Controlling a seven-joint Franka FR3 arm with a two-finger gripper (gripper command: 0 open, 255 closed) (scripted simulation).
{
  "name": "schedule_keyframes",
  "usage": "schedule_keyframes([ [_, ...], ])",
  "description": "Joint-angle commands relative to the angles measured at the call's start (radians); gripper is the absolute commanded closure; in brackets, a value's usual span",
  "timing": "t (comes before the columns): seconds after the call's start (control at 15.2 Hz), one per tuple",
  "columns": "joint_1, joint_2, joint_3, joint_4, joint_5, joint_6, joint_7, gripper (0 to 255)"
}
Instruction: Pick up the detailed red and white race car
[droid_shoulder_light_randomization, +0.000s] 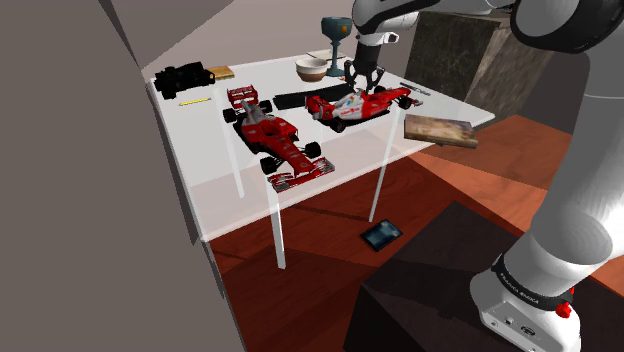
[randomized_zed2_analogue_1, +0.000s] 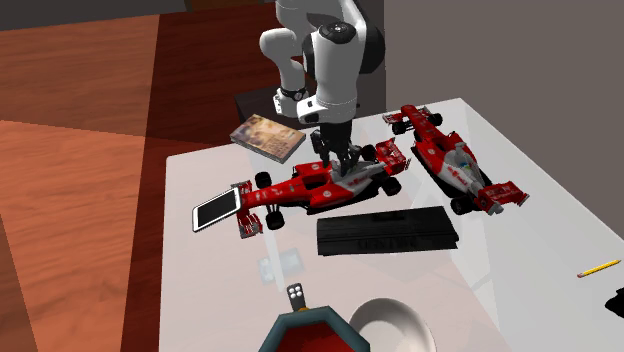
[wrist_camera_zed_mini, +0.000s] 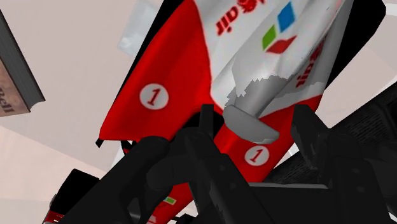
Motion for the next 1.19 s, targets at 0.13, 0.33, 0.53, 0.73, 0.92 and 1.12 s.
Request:
schedule_keyframes([
  [0.13,0.0,-0.002,0.0,0.021,-0.001,-0.024,0.0,255],
  [0.33,-0.001,-0.006,0.0,0.055,-0.001,-0.062,0.001,255],
  [0.53,-0.001,-0.009,-0.001,0.092,-0.001,-0.101,0.002,255],
  [0.73,-0.001,-0.009,-0.001,0.132,-0.002,-0.142,0.003,255],
  [0.92,-0.001,-0.007,-0.001,0.176,-0.002,-0.183,0.003,255],
  [1.12,-0.001,-0.005,-0.001,0.194,-0.002,-0.199,0.004,255],
])
